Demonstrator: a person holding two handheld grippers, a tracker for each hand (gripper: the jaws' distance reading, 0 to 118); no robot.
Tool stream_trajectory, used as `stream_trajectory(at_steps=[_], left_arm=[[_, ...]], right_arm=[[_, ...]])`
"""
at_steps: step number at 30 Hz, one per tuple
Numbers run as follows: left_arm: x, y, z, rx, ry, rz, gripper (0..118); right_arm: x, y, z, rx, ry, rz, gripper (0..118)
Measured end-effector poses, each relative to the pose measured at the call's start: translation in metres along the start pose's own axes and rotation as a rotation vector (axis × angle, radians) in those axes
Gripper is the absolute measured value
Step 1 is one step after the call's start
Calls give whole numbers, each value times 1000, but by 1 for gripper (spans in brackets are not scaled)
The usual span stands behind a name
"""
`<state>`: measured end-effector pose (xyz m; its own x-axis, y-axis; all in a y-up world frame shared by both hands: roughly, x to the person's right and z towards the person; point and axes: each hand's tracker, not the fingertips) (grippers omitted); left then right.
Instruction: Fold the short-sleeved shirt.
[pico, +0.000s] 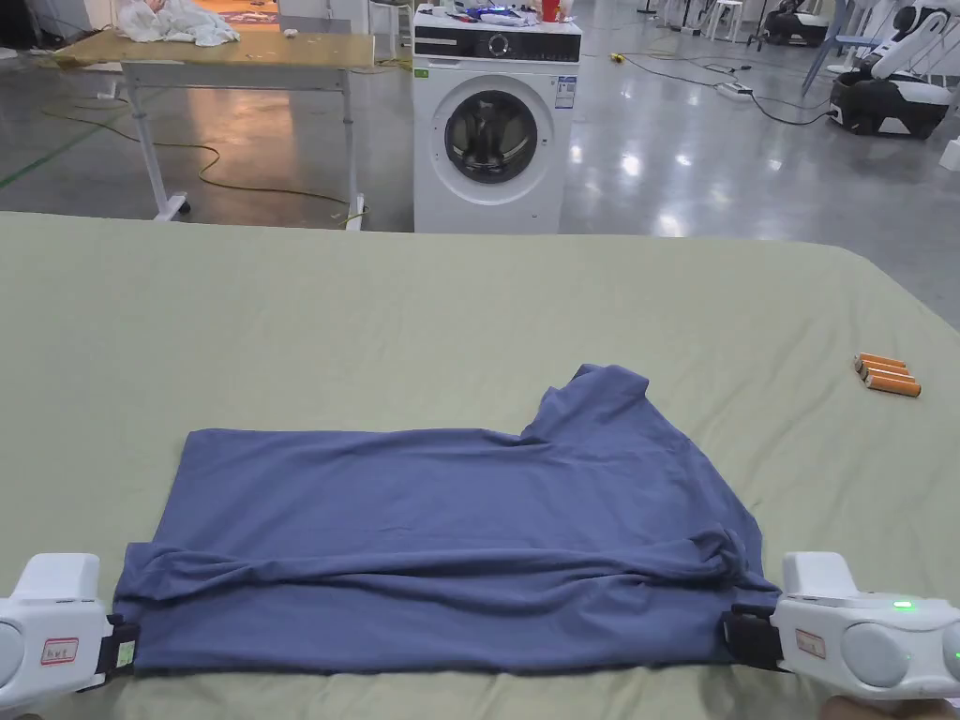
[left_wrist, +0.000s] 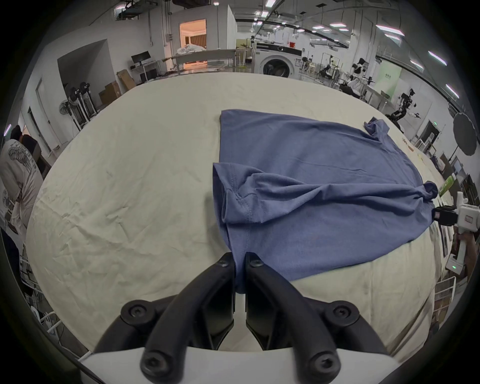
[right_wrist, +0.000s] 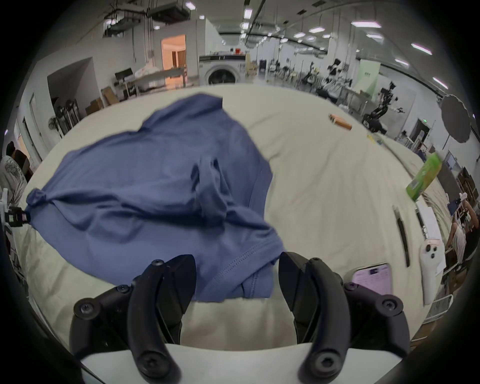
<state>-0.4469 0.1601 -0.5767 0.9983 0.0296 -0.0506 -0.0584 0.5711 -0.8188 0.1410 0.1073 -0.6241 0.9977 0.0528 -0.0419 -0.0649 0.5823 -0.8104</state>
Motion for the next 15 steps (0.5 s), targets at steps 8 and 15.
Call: stream_trajectory(at_steps=[8, 15], left_arm=[[-5, -2, -2, 18, -12, 11, 3], [-13, 11, 28, 107, -43, 34, 2]], right_arm=[[-23, -3, 6, 20, 23, 66, 10], [-14, 11, 53, 65, 22, 58, 9]])
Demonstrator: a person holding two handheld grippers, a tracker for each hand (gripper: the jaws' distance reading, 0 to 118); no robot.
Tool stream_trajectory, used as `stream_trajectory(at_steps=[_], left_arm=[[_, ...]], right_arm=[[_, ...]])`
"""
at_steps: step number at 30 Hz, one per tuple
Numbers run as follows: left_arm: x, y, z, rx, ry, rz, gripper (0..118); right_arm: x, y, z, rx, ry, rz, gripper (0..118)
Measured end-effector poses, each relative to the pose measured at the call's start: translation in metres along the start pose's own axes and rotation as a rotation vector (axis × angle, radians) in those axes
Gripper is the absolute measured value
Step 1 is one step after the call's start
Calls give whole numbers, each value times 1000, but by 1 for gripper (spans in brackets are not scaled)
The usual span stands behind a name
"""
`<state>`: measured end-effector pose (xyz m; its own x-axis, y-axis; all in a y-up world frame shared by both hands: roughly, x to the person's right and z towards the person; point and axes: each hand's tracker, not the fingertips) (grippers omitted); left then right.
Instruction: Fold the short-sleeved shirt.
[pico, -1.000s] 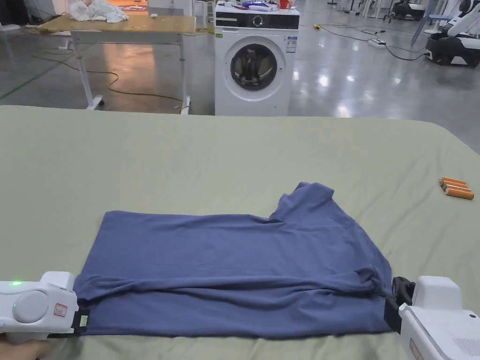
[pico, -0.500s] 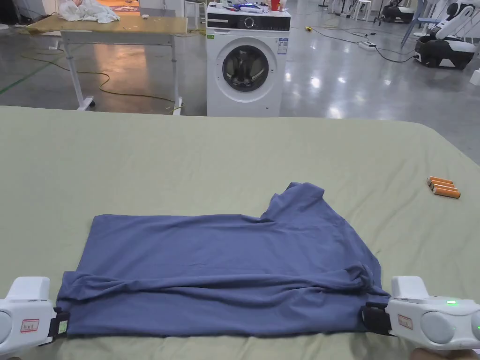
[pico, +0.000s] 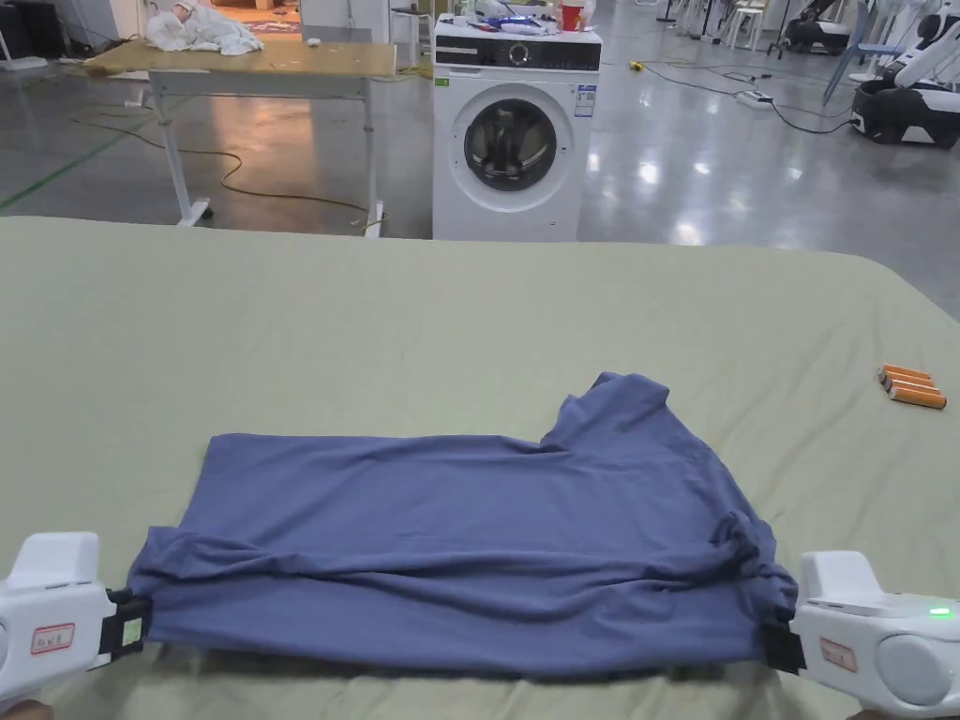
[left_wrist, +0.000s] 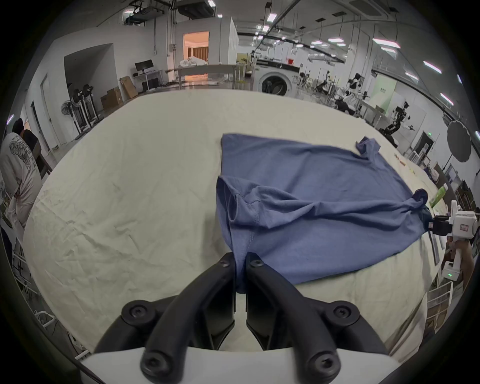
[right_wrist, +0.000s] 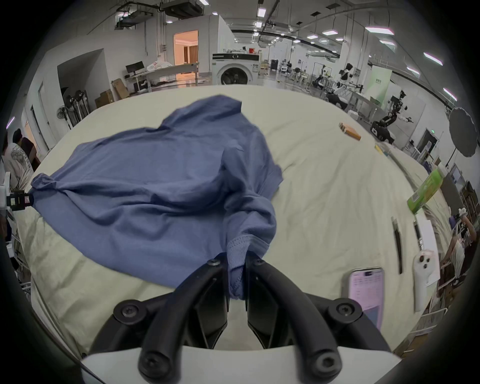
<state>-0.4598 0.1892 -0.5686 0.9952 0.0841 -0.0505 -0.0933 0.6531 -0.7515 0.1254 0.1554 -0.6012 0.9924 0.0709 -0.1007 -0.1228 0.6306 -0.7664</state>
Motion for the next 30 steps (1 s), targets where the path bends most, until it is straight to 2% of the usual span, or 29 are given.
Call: stream_trajectory(at_steps=[6, 12, 18, 24, 30], left_arm=[[-8, 14, 34, 47, 8, -6, 2], [-27, -9, 53, 16, -26, 67, 2], [-30, -56, 54, -61, -12, 63, 2], [-28, -103, 35, -183, 37, 39, 2], [-21, -116, 20, -208, 64, 23, 2]], right_arm=[[-1, 10, 47, 31, -9, 47, 9], [-1, -14, 71, -3, 21, 52, 9], [-9, -60, 70, -76, 37, 38, 9], [-26, -100, 53, -162, -9, 61, 10], [-37, -107, 37, -172, -50, 78, 11]])
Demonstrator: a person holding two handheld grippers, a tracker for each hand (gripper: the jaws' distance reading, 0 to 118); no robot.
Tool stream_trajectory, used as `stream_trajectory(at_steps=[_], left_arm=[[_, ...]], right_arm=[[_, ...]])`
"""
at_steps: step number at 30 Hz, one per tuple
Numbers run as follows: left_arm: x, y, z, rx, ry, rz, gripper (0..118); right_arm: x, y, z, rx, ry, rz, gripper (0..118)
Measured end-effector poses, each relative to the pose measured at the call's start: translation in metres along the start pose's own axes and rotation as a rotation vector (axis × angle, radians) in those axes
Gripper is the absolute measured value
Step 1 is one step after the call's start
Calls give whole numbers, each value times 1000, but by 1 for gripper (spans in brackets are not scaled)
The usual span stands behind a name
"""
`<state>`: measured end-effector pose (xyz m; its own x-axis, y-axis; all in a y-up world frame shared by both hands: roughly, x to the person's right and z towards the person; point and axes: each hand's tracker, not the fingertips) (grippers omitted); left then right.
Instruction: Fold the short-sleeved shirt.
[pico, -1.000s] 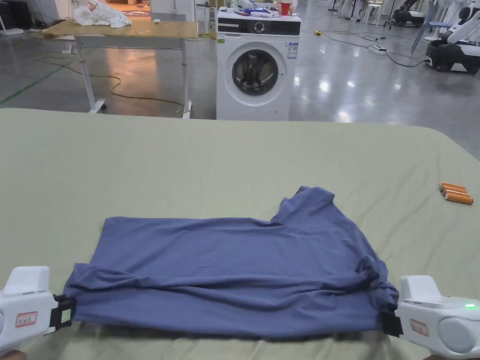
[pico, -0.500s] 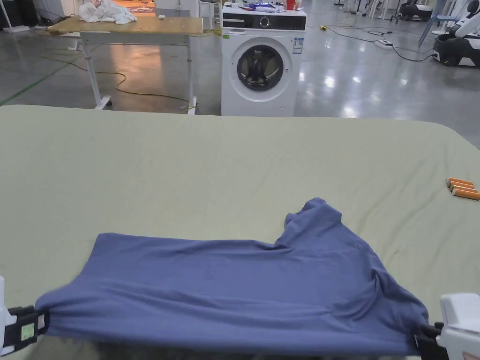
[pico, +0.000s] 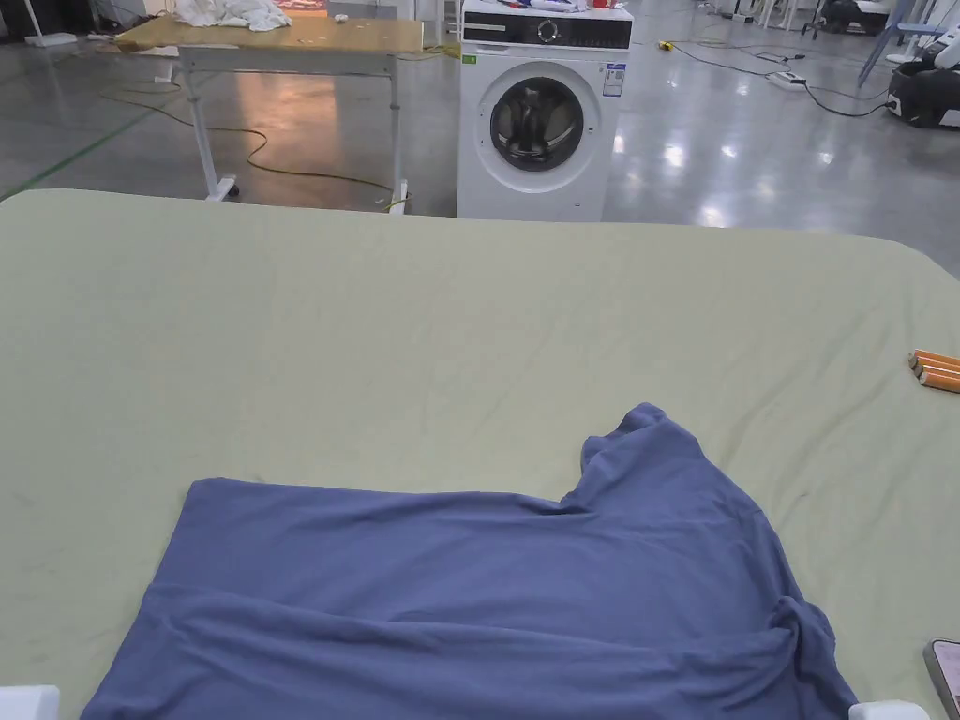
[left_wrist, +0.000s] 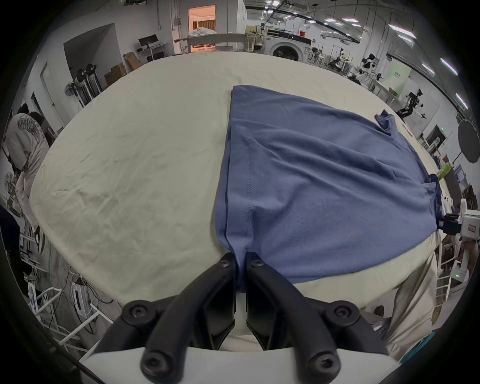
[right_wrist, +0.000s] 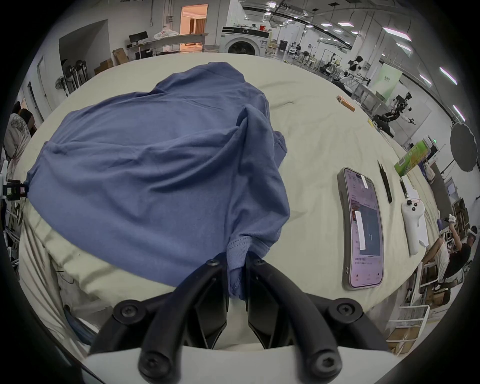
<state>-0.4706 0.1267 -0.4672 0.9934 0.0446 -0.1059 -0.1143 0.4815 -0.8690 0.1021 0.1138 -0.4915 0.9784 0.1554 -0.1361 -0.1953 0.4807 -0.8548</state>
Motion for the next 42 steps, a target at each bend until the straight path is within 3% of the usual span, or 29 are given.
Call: stream_trajectory(at_steps=[2, 4, 7, 9, 17, 20, 22, 24, 26, 33, 42], left_arm=[[1, 4, 4, -3, 1, -3, 2], [1, 6, 7, -2, -4, -9, 5], [5, 11, 17, 24, -6, -8, 37], [9, 17, 24, 87, 9, -19, 45], [42, 55, 56, 409, -34, -81, 45], [58, 66, 66, 552, -26, -98, 44], [67, 72, 70, 635, -17, -118, 36], [76, 75, 75, 699, -4, -131, 10], [85, 75, 78, 748, 26, -152, 1], [82, 90, 68, 773, 33, -128, 0], [11, 184, -25, 463, 32, -45, 0]], right_arm=[[2, 1, 2, 2, -6, -3, 17], [2, 2, 4, 8, -41, -8, 39], [10, 7, 16, 18, -76, -40, 70], [12, 13, 29, 73, -72, -86, 73], [-15, 55, 76, 443, -114, -124, 73], [-34, 71, 89, 602, -108, -139, 64], [-49, 82, 93, 701, -81, -140, 37], [-63, 91, 93, 752, -75, -140, 9], [-75, 98, 90, 812, -53, -150, 7], [-104, 113, 78, 873, -24, -151, 1], [-102, 128, 55, 812, -2, -119, 0]])
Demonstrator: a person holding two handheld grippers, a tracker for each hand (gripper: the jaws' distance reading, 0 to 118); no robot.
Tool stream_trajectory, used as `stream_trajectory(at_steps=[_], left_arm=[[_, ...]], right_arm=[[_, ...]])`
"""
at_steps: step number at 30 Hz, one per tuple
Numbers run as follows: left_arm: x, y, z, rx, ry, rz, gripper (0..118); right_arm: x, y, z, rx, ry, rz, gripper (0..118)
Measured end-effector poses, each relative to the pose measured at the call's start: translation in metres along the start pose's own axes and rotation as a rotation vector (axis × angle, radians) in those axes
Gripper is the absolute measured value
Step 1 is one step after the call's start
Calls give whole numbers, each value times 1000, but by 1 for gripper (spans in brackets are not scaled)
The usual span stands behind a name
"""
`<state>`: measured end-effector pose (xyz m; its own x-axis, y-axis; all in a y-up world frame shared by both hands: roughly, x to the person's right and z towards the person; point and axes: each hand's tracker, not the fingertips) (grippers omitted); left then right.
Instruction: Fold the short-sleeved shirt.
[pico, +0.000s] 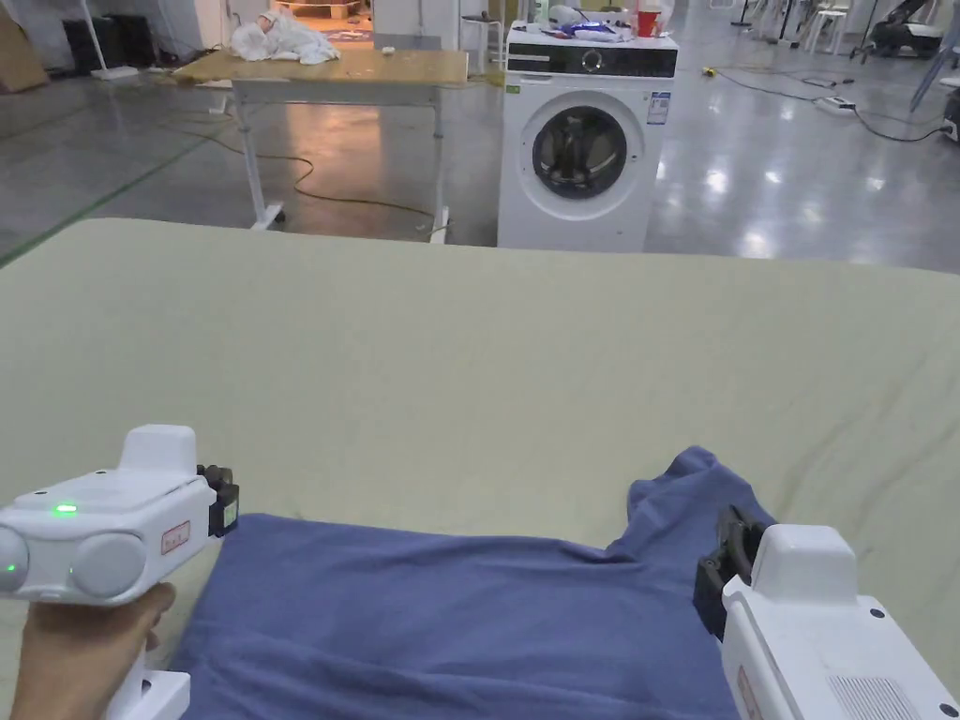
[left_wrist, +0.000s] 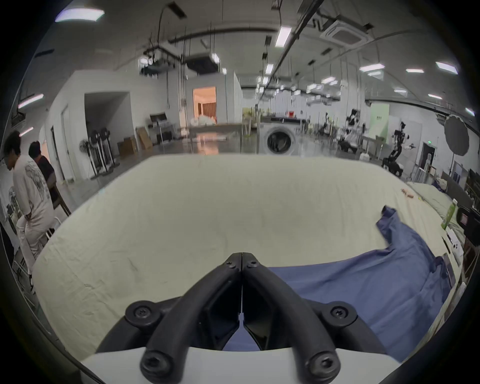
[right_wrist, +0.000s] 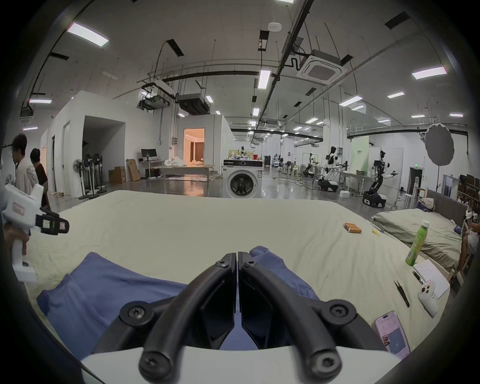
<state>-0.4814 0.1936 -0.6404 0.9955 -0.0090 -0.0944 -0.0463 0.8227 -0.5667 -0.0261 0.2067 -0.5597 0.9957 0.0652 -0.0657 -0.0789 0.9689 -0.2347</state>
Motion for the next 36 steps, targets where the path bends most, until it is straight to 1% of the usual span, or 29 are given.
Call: stream_trajectory(at_steps=[1, 3, 5, 6, 8, 9, 10, 14, 16, 17, 19, 20, 21, 22, 23, 25, 26, 28, 30, 31, 32, 33, 34, 35, 36], left_arm=[[-7, 4, -15, -44, 3, 3, 0], [-19, 9, -44, -155, -39, 23, 0], [-18, 13, -60, -247, -70, 47, 7], [-21, 13, -71, -286, -84, 60, 19], [-18, 12, -82, -347, -73, 53, 53], [-17, 11, -88, -365, -66, 50, 68], [-16, 10, -94, -392, -61, 51, 69], [-4, 4, -107, -437, -17, 9, 67], [3, 3, -108, -441, -8, -24, 63], [9, 2, -106, -427, 8, -44, 59], [22, 1, -103, -407, 19, -76, 41], [23, 3, -101, -394, 8, -103, 27], [29, 3, -99, -380, -2, -131, 6], [35, 2, -98, -371, -28, -152, 0], [40, 1, -96, -372, -50, -165, 0], [37, 0, -96, -372, -31, -179, 0], [35, 0, -92, -358, -43, -172, 0], [27, 3, -83, -324, -67, -113, 0], [25, 4, -69, -284, -76, -101, 0], [25, 4, -62, -266, -68, -103, 0], [21, 5, -58, -247, -68, -104, 0], [18, 6, -51, -228, -79, -94, 0], [16, 7, -45, -211, -82, -75, 0], [14, 8, -38, -191, -86, -62, 0], [12, 8, -35, -171, -90, -53, 0]], right_arm=[[2, -1, -2, -3, 0, 2, 0], [6, -2, -4, -16, -7, 7, 0], [10, -3, -6, -27, -14, 9, 0], [12, -4, -8, -35, -20, 13, 0], [16, -7, -8, -48, -27, 18, 0], [19, -8, -9, -55, -31, 23, 0], [21, -10, -10, -62, -37, 30, 0], [30, -17, -13, -93, -60, 51, 0], [34, -21, -15, -110, -69, 48, 0], [36, -22, -17, -120, -73, 47, 0], [39, -25, -22, -139, -78, 47, 0], [41, -27, -24, -147, -77, 40, 0], [44, -27, -29, -161, -77, 29, 0], [47, -27, -34, -173, -77, 20, 0], [50, -27, -40, -183, -77, 12, 0], [61, -24, -56, -212, -82, -2, 0], [67, -22, -66, -234, -82, -10, 0], [83, -17, -90, -284, -78, -26, 1], [99, -11, -120, -373, -60, -35, 1], [106, -10, -133, -424, -44, -27, 2], [114, -10, -151, -485, -2, -37, 2], [118, -10, -166, -538, -10, -21, 8], [122, -12, -181, -590, -9, 14, 21], [125, -14, -193, -628, 9, 32, 43], [128, -17, -205, -661, 11, 51, 68]])
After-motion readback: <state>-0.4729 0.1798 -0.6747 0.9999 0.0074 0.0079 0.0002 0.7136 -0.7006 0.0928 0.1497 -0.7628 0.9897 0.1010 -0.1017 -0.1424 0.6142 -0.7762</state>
